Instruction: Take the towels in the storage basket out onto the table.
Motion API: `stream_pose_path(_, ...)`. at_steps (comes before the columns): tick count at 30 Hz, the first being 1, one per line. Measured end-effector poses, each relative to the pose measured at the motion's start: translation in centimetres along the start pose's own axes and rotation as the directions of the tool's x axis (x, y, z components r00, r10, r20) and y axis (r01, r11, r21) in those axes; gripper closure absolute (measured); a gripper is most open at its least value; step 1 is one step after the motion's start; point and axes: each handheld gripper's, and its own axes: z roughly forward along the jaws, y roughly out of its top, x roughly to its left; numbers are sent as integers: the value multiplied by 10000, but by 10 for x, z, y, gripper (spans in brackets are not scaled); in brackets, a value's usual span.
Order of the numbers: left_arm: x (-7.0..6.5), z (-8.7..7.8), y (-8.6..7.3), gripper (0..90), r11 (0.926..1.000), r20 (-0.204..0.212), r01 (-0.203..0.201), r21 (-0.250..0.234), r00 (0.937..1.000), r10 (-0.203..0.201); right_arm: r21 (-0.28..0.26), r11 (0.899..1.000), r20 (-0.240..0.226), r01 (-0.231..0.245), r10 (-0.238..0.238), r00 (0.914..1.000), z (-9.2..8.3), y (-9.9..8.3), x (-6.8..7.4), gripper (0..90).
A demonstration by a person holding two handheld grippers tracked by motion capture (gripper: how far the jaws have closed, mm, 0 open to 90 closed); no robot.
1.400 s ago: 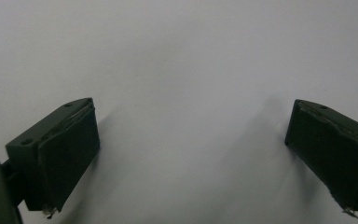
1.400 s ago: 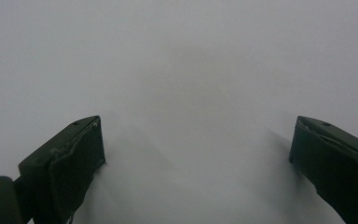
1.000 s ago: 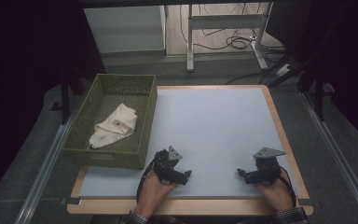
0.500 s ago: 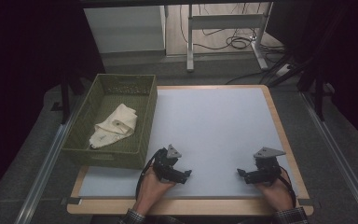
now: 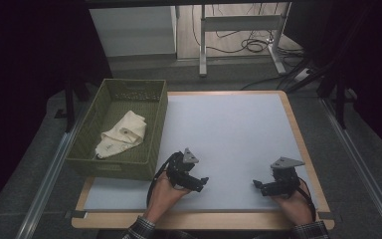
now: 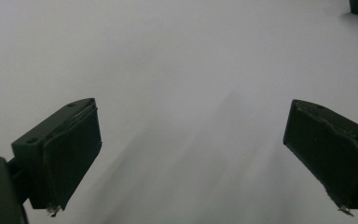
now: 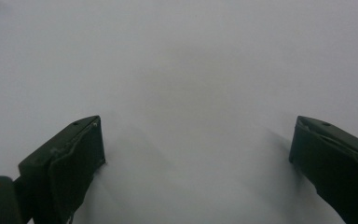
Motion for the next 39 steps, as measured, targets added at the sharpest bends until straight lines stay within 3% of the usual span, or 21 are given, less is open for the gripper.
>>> stream_pose_path(19,8,-8,33,41,9995,512,-268,-175,9983,277,-1,10000,-5,-21,21,10000,0,0,0,31)
stream_pose_path(27,14,-14,51,35,9996,161,-247,-135,9996,250,3,10000,-6,-14,14,10000,0,0,0,31)
stream_pose_path(39,31,-29,74,24,9998,141,-204,-74,9997,205,6,10000,2,23,-23,10000,0,0,0,31)
